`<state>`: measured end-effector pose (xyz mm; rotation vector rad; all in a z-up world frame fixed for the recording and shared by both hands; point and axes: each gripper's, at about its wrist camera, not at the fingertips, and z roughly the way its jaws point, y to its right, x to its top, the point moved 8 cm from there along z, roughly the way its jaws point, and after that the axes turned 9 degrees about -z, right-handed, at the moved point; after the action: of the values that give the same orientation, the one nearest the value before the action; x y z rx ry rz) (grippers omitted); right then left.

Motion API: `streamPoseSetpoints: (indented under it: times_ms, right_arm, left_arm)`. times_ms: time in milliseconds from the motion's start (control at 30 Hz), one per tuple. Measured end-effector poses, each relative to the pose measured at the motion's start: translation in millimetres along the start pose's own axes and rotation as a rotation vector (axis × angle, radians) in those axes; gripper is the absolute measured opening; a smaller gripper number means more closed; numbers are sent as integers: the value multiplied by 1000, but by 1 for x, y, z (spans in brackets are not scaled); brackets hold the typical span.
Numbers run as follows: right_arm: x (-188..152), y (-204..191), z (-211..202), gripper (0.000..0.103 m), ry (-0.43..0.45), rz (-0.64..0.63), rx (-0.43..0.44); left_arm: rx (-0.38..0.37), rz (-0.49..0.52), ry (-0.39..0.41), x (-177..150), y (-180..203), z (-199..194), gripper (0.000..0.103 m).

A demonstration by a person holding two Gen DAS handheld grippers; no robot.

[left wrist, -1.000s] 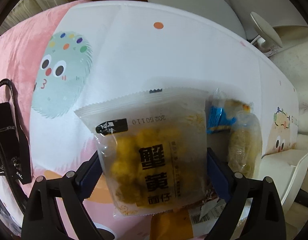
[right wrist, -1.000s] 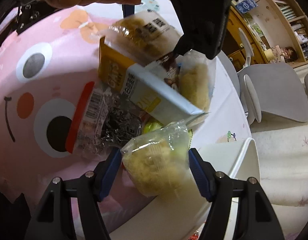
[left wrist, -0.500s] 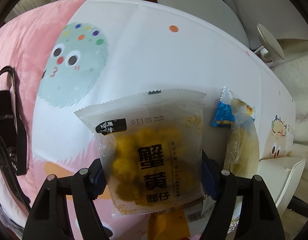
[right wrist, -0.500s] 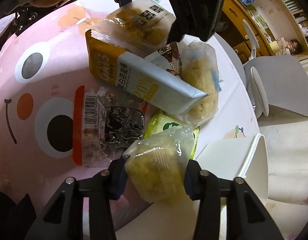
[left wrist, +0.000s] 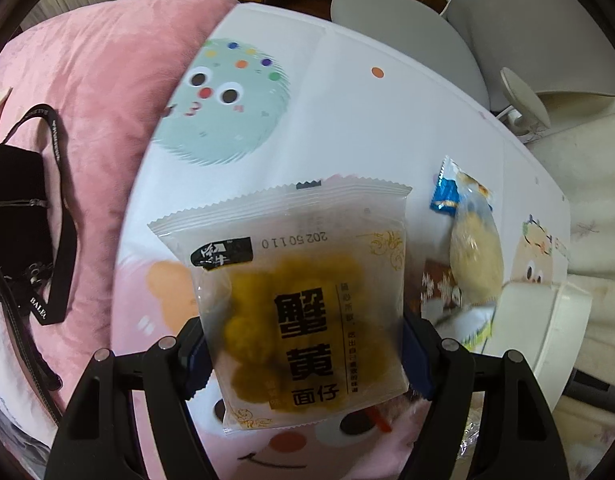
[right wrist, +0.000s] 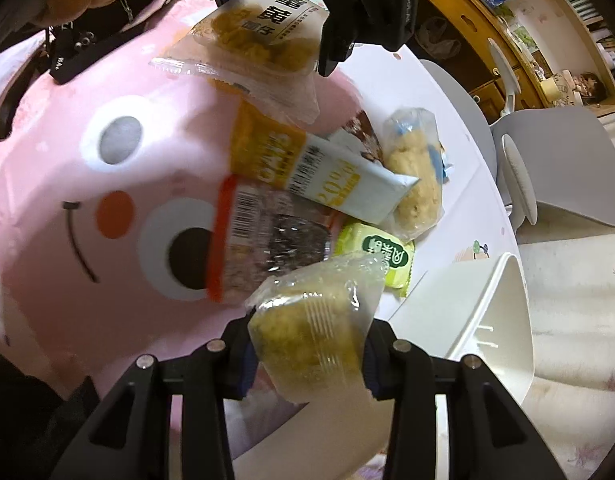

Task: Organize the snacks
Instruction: 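Grasp the crab-roe snack bag with the left tool while the right tool grasps the clear bread bag, then carry both bags over the white tray and open both tools to release them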

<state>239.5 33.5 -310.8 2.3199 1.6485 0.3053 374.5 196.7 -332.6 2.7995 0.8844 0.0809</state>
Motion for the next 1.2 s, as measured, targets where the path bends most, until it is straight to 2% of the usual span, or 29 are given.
streamPoseSetpoints:
  times_ms: [333, 567, 733, 933, 1200]
  right_arm:
    - [-5, -33, -50, 40, 0, 86, -1]
    - [-12, -51, -83, 40, 7, 235, 14]
    - [-27, -59, -98, 40, 5, 362, 36]
    - [-58, -68, -107, 40, -16, 505, 73]
    - [-111, -67, -113, 40, -20, 688, 148]
  left_arm:
    - [-33, 47, 27, -44, -36, -56, 75]
    - [-61, 110, 45, -83, -65, -87, 75]
    - [-84, 160, 53, -114, -79, -95, 75]
    - [-122, 214, 44, -147, -77, -98, 75]
    - [-172, 330, 65, -196, -40, -112, 75]
